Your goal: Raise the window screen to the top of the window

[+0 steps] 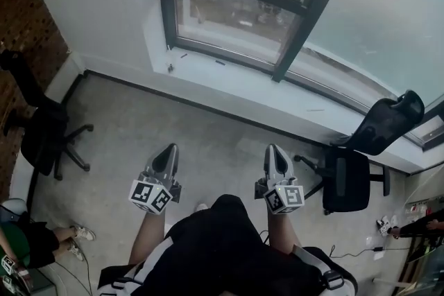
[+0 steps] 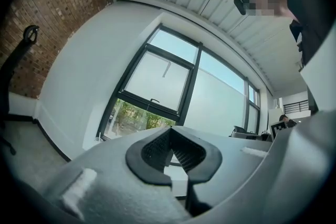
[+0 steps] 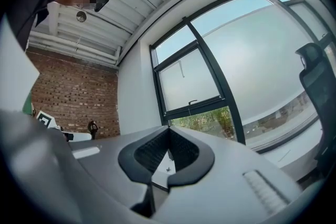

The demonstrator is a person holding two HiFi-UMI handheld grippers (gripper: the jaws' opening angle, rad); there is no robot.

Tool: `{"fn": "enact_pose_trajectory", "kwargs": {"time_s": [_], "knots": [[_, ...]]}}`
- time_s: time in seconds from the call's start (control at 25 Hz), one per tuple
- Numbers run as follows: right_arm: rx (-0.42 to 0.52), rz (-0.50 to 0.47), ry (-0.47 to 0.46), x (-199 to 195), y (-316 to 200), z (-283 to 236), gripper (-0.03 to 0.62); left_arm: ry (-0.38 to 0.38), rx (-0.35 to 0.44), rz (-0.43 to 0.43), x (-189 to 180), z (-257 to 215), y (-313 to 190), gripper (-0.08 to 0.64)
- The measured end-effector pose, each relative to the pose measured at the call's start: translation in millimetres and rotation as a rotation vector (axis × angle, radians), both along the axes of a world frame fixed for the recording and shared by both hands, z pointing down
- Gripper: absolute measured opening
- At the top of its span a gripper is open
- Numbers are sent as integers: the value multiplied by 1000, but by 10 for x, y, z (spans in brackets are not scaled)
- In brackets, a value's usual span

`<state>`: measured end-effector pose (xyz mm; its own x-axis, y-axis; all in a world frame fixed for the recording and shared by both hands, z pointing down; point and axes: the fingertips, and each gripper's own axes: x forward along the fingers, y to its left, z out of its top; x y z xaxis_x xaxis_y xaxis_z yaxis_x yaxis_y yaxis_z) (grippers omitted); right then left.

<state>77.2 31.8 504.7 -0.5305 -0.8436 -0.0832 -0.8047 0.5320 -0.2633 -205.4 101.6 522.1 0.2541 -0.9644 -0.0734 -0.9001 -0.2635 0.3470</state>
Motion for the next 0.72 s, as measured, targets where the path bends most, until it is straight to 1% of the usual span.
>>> {"fn": "enact_pose_trajectory", "kwargs": {"time_s": [0.12, 0.24, 0.4, 0.48, 0.6, 0.72], "knots": [[16, -49, 8, -246, -196, 1, 3, 32, -14, -48, -184, 80, -83, 3], [11, -84, 7, -382, -454, 83, 3, 33, -21, -82, -280, 158, -222, 3], [0, -129, 0, -533, -869, 130, 3, 9, -21, -127, -398, 132, -529, 4], [12, -147, -18, -629, -1088, 55, 3, -13, -20, -139, -443, 45, -738, 3], [57, -162, -45, -706, -1421, -81, 3, -68, 3, -139, -450, -67, -1111, 3], [60, -149, -74, -620, -1775, -117, 3, -88, 18, -124, -373, -172, -1512, 4]]}}
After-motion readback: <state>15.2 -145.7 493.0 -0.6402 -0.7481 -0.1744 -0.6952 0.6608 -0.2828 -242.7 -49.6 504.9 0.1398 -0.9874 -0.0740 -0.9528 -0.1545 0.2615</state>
